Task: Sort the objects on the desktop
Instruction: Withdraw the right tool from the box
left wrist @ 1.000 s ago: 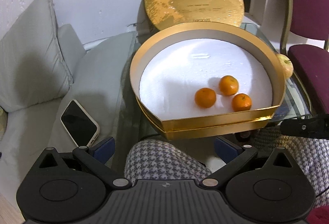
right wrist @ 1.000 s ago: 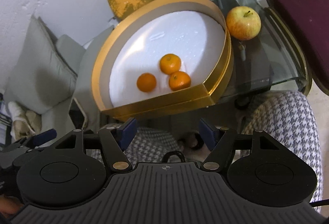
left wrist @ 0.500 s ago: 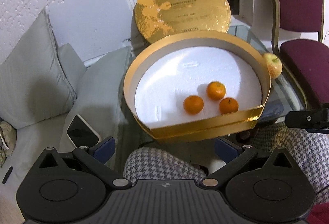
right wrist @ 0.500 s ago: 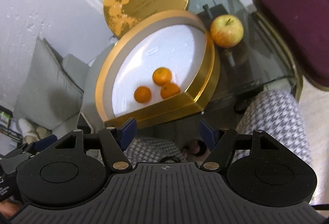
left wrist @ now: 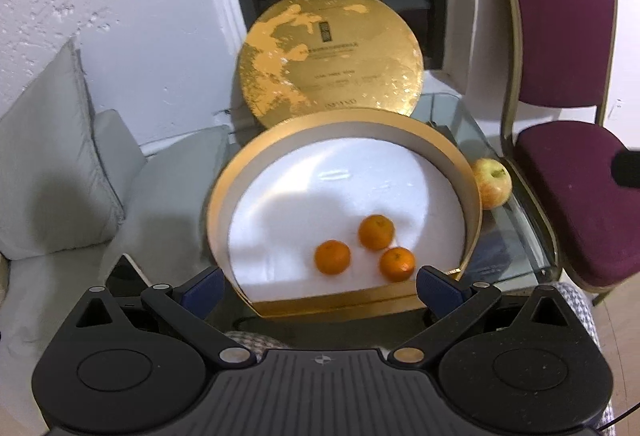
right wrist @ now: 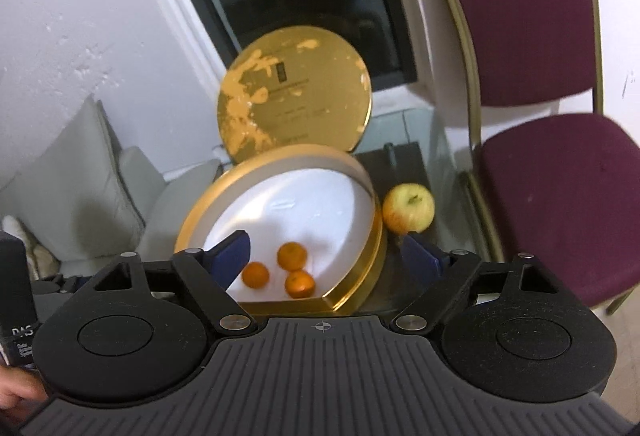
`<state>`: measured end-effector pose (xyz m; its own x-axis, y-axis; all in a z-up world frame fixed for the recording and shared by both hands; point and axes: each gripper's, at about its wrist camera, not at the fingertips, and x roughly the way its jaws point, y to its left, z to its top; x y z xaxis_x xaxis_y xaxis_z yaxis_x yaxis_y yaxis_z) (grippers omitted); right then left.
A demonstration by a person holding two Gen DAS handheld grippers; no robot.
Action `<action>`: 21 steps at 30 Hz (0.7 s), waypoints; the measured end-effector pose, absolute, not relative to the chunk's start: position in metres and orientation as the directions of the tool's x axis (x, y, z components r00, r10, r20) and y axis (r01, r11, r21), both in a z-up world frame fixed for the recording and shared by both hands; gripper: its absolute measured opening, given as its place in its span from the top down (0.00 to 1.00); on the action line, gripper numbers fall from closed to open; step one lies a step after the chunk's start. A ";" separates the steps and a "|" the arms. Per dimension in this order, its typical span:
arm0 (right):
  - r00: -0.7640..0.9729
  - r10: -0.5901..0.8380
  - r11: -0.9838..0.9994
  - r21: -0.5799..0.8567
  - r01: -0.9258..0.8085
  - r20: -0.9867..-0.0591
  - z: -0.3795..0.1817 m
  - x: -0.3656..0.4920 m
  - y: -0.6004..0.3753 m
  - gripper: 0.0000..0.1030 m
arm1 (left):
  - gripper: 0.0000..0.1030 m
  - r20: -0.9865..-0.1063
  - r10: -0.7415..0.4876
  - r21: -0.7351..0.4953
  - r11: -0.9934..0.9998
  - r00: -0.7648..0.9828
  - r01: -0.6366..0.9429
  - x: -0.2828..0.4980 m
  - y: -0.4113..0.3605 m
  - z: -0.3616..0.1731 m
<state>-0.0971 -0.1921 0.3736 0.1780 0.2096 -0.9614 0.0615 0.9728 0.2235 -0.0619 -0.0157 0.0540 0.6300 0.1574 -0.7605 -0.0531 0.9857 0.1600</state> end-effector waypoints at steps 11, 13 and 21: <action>0.113 0.233 0.941 0.253 0.225 -0.966 0.329 -0.119 -0.198 0.09 | 0.01 -0.786 0.201 0.203 0.977 0.584 -0.062 -0.054 -0.011 0.043; 0.102 0.235 0.931 0.254 0.261 -0.967 0.321 -0.123 -0.200 0.08 | 0.01 -0.793 0.208 0.221 0.974 0.572 -0.049 -0.053 -0.011 0.040; 0.034 0.211 0.930 0.212 0.299 -0.977 0.297 -0.134 -0.210 0.08 | 0.01 -0.846 0.231 0.251 0.968 0.480 -0.023 -0.046 -0.006 0.012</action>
<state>-0.1343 -0.2104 0.2968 0.0341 0.2115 -0.9768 0.2994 0.9303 0.2118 -0.0457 -0.0060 0.0118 0.4799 0.2312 -0.8463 -0.0235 0.9677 0.2511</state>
